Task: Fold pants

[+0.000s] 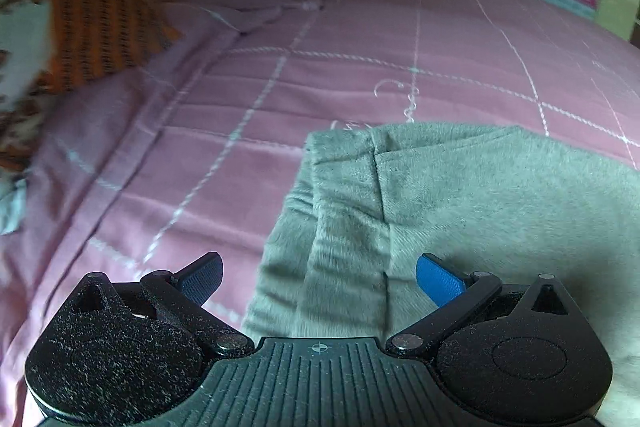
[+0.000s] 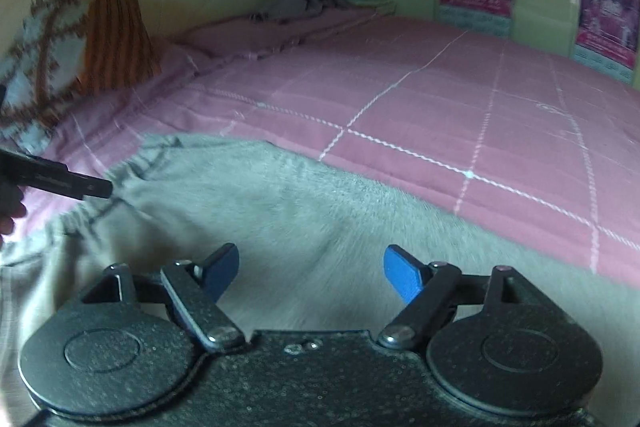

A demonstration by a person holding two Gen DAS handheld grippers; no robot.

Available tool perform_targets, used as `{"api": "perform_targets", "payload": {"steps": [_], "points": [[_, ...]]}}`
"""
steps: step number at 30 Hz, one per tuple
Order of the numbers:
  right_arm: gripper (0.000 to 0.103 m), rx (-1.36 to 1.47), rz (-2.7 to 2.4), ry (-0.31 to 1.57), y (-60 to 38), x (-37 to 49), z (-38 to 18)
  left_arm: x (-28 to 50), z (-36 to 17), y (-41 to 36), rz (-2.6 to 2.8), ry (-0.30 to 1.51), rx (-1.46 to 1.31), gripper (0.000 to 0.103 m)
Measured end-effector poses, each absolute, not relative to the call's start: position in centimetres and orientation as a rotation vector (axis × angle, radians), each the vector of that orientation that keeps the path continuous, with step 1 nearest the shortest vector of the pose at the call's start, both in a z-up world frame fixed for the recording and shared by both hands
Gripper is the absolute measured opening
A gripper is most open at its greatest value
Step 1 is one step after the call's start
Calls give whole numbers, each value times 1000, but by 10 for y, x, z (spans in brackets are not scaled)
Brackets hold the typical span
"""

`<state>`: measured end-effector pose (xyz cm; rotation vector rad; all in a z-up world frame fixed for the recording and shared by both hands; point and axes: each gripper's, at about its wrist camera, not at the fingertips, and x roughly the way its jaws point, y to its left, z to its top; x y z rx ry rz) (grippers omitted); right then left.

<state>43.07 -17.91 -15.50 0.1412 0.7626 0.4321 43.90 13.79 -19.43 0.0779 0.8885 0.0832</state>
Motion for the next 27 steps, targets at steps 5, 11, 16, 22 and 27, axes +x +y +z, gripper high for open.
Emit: {"api": "perform_targets", "payload": {"steps": [5, 11, 16, 22, 27], "points": [[84, 116, 445, 789, -172, 480, -172, 477, -226, 147, -37, 975, 48, 103], [86, 102, 428, 849, -169, 527, -198, 482, -239, 146, -134, 948, 32, 88], [40, 85, 451, 874, -162, 537, -202, 468, -230, 127, -153, 928, 38, 40], [6, 100, 464, 832, -167, 501, -172, 426, -203, 112, -95, 831, 87, 29], [6, 62, 541, 667, -180, 395, -112, 359, -160, 132, -112, 759, 52, 28]]}}
